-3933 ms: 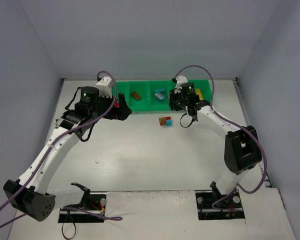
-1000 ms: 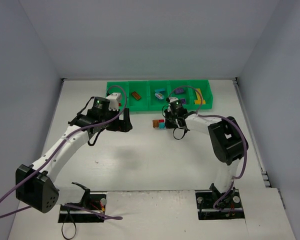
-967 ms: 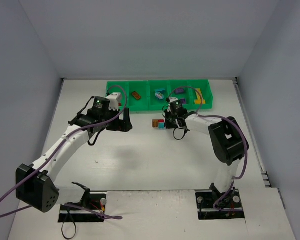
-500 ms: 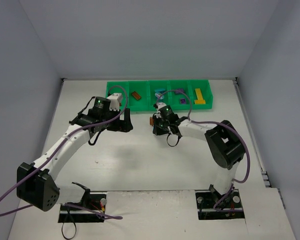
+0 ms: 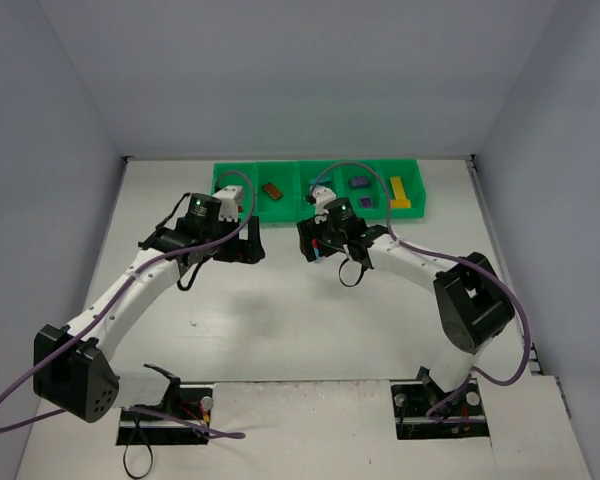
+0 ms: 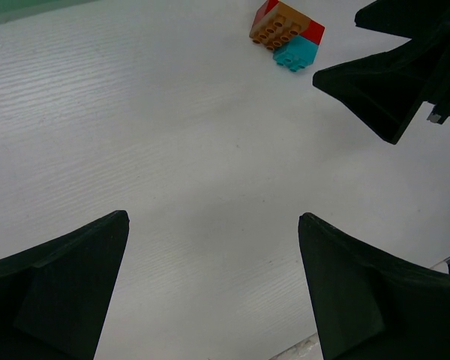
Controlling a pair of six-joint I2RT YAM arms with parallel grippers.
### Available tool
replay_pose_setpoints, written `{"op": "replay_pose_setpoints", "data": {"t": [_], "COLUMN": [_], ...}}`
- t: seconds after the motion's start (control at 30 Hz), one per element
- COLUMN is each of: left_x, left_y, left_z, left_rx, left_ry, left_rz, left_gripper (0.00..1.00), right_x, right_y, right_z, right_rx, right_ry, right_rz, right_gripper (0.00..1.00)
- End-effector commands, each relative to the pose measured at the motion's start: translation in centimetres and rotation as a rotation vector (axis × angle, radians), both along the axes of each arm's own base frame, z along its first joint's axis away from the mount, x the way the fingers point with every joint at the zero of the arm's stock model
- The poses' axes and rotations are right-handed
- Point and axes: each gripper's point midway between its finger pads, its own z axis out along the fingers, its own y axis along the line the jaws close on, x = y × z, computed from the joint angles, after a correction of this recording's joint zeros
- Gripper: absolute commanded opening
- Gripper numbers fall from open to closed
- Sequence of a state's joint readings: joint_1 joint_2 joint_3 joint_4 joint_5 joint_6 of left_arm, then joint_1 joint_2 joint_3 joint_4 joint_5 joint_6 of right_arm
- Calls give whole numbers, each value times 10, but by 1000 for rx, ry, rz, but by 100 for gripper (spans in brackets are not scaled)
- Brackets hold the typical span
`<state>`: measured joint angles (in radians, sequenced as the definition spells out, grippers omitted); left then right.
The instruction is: Sort the legos into containers by color
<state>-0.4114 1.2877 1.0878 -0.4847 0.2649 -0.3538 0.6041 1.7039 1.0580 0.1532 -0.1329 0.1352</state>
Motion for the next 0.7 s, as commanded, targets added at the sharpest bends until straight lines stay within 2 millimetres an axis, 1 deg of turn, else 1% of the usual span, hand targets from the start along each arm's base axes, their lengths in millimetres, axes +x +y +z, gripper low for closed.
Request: {"op": "replay_pose_setpoints", "data": {"t": [0.0, 0.1, 0.13, 0.17, 0.27, 0.3, 0.4, 0.57, 0.6, 0.67], "left_x": [10, 9, 8, 8, 5, 5, 3, 3, 3, 4], "left_y": [-4, -3, -3, -2, -1, 0, 1, 2, 2, 1], "left_z": [29, 28, 28, 29, 29, 29, 27, 28, 25, 25], "left_rx": [-40, -40, -40, -41, -39, -38, -36, -46, -46, -48], "left_ry": [-80, -73, -71, -72, -71, -71, -69, -73, -66, -67], "left_rz": [19, 23, 24, 24, 25, 26, 32, 46, 49, 50], "left_gripper": [88, 88, 88, 88, 88, 88, 88, 88, 88, 88], "right_x": [21, 24, 28, 28, 34, 34, 33, 32, 31, 34], "right_y": [3, 5, 0, 2, -5, -2, 2, 8, 9, 10], "right_z": [30, 22, 18, 18, 9, 9, -3, -17, -23, -25], "right_rx": [-45, -52, -56, -43, -61, -52, -51, -43, -45, -45], "right_ry": [-138, -137, -131, -127, -120, -123, -96, -66, -56, -61], "right_rz": [136, 235, 241, 268, 305, 340, 386, 417, 425, 425], "right_gripper": [67, 67, 68, 68, 69, 69, 69, 69, 68, 68]}}
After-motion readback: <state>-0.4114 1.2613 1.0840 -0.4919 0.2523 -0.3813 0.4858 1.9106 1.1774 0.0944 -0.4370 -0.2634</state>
